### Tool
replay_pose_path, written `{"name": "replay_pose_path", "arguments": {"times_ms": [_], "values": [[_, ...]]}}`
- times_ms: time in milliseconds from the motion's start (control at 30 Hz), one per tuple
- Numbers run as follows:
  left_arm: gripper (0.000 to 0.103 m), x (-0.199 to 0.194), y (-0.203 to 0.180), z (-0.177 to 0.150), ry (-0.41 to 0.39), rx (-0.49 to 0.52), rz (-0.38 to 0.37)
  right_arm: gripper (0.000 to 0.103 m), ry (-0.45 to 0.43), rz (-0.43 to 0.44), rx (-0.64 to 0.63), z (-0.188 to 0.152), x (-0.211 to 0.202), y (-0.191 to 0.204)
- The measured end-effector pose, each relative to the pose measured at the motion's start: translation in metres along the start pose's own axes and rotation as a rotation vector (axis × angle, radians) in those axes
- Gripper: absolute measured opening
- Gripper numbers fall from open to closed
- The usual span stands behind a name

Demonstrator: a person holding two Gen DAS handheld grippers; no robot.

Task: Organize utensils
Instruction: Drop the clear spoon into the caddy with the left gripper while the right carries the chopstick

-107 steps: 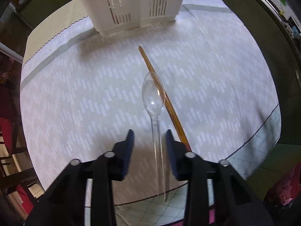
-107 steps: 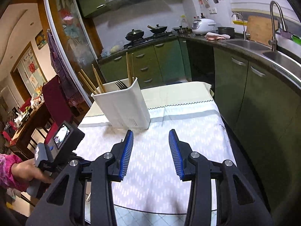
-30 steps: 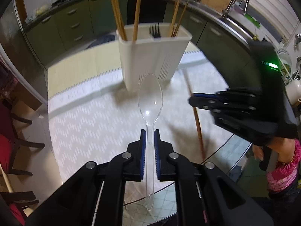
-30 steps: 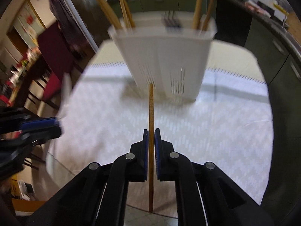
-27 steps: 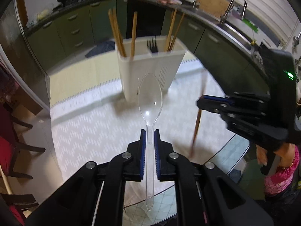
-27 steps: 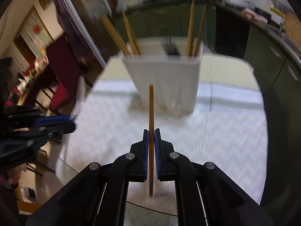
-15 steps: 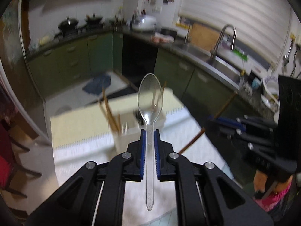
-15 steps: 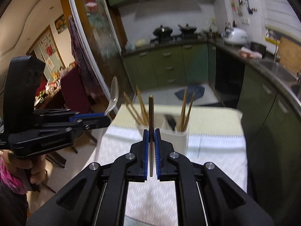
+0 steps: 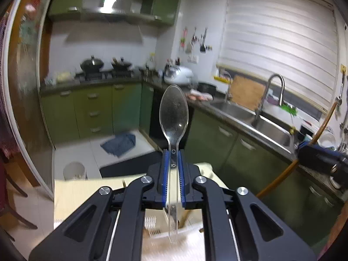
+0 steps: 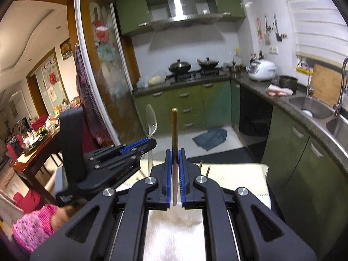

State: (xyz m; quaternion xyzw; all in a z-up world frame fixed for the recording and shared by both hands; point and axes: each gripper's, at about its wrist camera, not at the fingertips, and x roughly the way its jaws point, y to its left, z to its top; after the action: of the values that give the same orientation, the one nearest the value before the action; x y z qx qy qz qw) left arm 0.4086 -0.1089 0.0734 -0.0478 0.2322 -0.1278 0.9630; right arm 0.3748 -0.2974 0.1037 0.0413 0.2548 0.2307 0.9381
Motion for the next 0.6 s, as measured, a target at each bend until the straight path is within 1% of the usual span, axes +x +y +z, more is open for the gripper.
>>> {"name": "replay_pose_path", "arguments": {"times_ms": [133, 300, 400, 467, 533, 600], "values": [[0.009, 0.016, 0.003, -0.01, -0.034, 0.023, 0.046, 0.007, -0.02, -0.047, -0.01, 0.01, 0.014, -0.002], [0.009, 0.038, 0.008, -0.03, -0.029, 0.017, 0.078, 0.007, 0.004, -0.054, 0.014, 0.003, 0.044, -0.012], [0.009, 0.048, 0.01, -0.044, -0.008, 0.023, 0.106, 0.007, 0.024, -0.062, 0.013, -0.008, 0.062, -0.016], [0.009, 0.047, 0.008, -0.053, -0.039, 0.077, 0.149, 0.007, 0.035, -0.065, 0.008, -0.015, 0.073, -0.019], [0.009, 0.045, 0.003, -0.058, -0.054, 0.124, 0.166, 0.007, 0.047, -0.062, 0.01, -0.021, 0.082, -0.021], [0.016, 0.042, 0.0, -0.06, -0.067, 0.137, 0.163, 0.007, 0.048, -0.06, 0.011, -0.027, 0.09, -0.025]]}}
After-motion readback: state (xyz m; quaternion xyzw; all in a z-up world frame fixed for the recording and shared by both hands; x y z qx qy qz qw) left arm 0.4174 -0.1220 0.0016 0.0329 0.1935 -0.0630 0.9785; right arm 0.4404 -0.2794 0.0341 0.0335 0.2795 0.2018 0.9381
